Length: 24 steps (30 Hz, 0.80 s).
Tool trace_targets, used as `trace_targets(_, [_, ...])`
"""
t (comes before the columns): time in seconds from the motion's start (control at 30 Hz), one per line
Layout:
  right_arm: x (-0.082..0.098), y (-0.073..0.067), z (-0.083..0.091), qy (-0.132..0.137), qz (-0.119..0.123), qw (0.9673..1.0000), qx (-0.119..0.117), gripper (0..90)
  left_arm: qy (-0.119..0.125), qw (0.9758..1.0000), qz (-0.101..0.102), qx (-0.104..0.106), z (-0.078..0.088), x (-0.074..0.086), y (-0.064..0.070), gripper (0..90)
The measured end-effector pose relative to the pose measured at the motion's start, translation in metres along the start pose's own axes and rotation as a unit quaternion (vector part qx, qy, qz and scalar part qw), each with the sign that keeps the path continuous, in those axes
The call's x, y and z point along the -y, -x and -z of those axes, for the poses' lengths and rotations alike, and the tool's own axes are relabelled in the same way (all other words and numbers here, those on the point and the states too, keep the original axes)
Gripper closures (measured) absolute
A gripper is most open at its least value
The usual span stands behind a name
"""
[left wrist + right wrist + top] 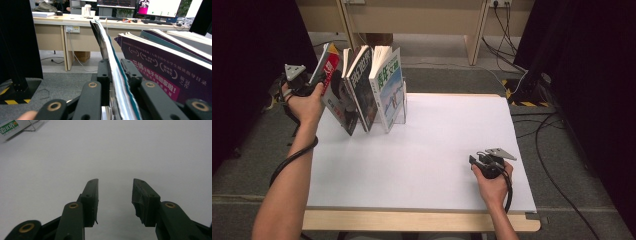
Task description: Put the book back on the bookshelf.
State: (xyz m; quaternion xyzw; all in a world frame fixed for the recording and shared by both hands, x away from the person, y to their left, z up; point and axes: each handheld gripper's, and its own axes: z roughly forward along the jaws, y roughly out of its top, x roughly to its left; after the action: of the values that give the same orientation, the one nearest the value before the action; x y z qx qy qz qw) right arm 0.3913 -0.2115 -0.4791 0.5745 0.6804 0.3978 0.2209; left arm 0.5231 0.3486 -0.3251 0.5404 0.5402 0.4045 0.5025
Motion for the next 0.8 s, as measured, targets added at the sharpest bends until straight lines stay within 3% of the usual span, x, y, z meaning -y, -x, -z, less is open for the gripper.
trace_targets(0.17, [0.0,0.0,0.0,0.0,0.001,1.0,0.001,57.3,-0.007,0.9999,0.002,0.013,-0.001,0.004,0.0,77.1])
trace_targets(0.47, [0.0,0.001,0.0,0.0,0.0,1.0,0.002,57.3,-0.01,0.9999,0.002,0.012,-0.002,0.007,0.001,74.7])
trace_targets(0.67, [0.0,0.001,0.001,0.001,0.001,1.0,0.001,57.3,-0.01,0.9995,0.023,0.017,0.002,0.016,0.001,73.1])
trace_targets(0.8, [0.0,0.0,0.001,-0.001,-0.001,1.0,0.002,57.2,-0.014,0.9995,0.021,0.021,0.002,0.024,0.003,76.7])
